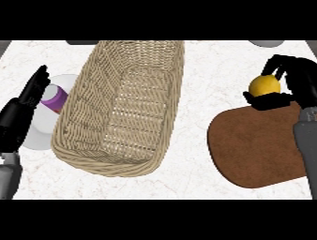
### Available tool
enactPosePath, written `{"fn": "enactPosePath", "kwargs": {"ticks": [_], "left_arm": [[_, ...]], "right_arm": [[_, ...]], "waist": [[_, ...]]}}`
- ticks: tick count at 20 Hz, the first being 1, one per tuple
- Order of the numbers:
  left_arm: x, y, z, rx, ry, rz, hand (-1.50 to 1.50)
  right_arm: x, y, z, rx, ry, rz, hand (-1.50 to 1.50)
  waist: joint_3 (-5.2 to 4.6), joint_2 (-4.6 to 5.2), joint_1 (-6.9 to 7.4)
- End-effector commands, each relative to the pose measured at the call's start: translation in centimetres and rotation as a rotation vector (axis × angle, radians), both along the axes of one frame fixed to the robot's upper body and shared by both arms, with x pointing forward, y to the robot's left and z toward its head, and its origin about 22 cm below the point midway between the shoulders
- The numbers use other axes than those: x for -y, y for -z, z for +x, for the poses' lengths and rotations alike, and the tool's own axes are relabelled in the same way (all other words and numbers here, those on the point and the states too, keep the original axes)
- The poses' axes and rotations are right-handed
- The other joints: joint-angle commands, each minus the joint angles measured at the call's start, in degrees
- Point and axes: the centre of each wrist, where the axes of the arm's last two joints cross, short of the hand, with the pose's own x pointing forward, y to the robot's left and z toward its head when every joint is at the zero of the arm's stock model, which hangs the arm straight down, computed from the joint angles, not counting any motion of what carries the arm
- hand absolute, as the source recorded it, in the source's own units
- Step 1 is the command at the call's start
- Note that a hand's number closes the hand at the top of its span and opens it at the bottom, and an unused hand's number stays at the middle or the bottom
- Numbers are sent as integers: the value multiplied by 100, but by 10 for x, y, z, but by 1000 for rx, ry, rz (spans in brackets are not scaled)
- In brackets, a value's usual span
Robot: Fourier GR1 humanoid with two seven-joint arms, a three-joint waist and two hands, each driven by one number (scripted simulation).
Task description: Pick the lemon from the cutting board and place it in the basket
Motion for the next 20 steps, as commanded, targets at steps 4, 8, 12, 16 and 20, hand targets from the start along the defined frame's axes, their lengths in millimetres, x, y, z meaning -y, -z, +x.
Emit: {"fn": "enactPosePath", "kwargs": {"ticks": [4, 8, 12, 16, 20], "left_arm": [[2, 11, -3, -8, 0, -4, 0], [12, -17, 3, -4, 21, 17, 0], [-4, -2, 3, 13, 22, 2, 0], [12, -1, -4, 5, 42, 0, 0], [11, 6, -2, 21, 36, 11, 0]], "right_arm": [[-43, -95, -28, 259, -193, 271, 150], [-75, -147, -40, 248, -241, 273, 150], [-113, -204, -47, 225, -338, 299, 150], [-139, -234, -40, 147, -346, 312, 150], [-198, -237, -23, 109, -345, 320, 150]], "waist": [[-6, -3, 6], [-1, 22, 121], [-9, 39, 150], [-3, 42, 191], [-5, 72, 242]]}}
